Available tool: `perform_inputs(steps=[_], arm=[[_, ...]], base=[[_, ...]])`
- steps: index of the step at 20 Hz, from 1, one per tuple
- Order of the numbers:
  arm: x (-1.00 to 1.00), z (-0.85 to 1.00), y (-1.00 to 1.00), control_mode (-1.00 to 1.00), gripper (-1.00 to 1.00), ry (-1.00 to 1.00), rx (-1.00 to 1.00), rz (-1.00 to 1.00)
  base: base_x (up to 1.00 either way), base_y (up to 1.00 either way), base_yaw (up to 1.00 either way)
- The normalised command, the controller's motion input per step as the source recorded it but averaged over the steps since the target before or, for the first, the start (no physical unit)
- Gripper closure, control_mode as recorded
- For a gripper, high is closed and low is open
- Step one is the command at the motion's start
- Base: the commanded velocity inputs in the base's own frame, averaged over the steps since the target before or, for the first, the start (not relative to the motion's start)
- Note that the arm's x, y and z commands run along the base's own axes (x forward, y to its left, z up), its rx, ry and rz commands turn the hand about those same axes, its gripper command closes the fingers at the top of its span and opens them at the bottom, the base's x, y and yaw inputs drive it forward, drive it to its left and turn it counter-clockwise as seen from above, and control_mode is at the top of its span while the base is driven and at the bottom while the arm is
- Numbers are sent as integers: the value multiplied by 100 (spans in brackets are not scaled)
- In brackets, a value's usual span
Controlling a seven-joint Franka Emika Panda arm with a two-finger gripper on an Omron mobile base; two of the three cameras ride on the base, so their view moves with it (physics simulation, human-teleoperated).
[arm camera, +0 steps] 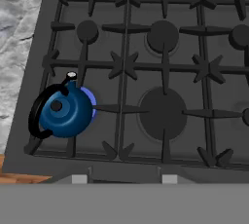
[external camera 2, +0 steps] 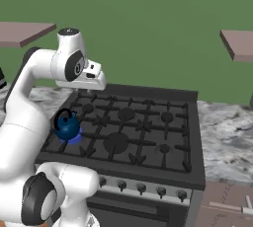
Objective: Lower the heat of the kettle.
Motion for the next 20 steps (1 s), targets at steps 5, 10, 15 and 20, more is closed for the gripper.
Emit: perform_inputs(steps=[5, 10, 15, 20], arm=[[0, 0, -2, 100, -100, 0, 0, 0], [0, 0, 0, 100, -100, 0, 0, 0], [0, 0, 0, 100, -100, 0, 0, 0], [0, 0, 0, 100, -100, 0, 0, 0]], base=[[-1, -19, 0], [0, -52, 0], [1, -46, 0], [10, -40, 0]])
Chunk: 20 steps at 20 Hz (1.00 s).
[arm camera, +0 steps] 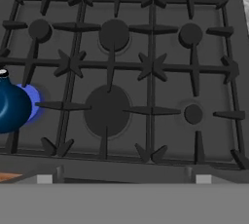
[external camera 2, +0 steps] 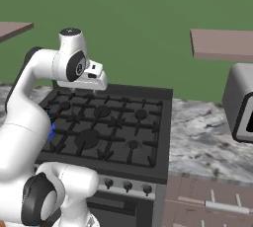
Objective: Lower the heat of the kettle.
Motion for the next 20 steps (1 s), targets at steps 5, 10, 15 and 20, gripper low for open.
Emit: perform_inputs(steps=[5, 10, 15, 20], arm=[[0, 0, 0, 100, -100, 0, 0, 0], [0, 0, 0, 100, -100, 0, 0, 0], [0, 0, 0, 100, -100, 0, 0, 0], [0, 0, 0, 100, -100, 0, 0, 0]], base=[[32, -11, -3], [47, 0, -12], [42, 0, -17], [13, 0, -8]])
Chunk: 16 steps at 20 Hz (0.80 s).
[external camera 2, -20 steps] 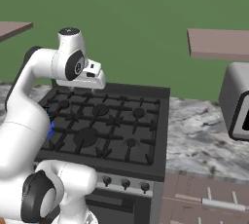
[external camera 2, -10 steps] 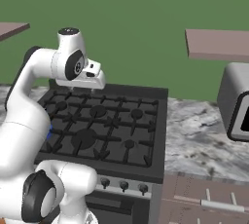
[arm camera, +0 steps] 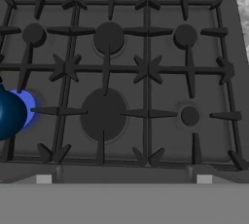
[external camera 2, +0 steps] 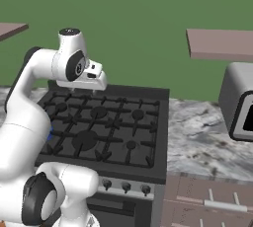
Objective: Lower the heat of the kettle.
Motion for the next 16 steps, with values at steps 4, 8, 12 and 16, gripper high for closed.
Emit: perform_inputs(steps=[4, 8, 12, 16], arm=[[0, 0, 0, 100, -100, 0, 0, 0], [-4, -4, 18, -100, -100, 0, -1, 0], [-22, -36, 92, -100, -100, 0, -21, 1], [-26, -49, 100, -100, -100, -1, -35, 10]], base=[[0, 0, 0], [0, 0, 0], [0, 0, 0], [0, 0, 0]])
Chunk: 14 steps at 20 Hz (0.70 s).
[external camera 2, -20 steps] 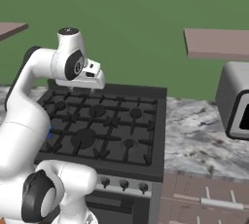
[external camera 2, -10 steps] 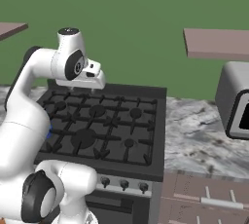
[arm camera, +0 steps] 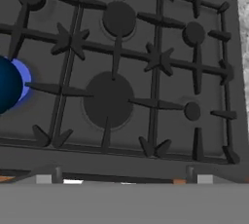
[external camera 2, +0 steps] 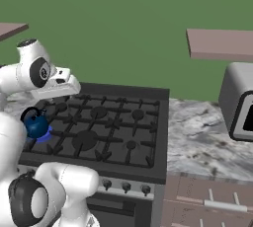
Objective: Lower the heat of the kettle.
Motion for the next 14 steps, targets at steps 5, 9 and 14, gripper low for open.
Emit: perform_inputs(steps=[5, 9, 14], arm=[[-43, -54, 98, -100, -100, -6, -34, 19], [-60, -48, 89, -100, -100, -1, -22, 26], [-69, -44, 63, -100, -100, 0, -13, 25]], base=[[0, 0, 0], [0, 0, 0], [0, 0, 0]])
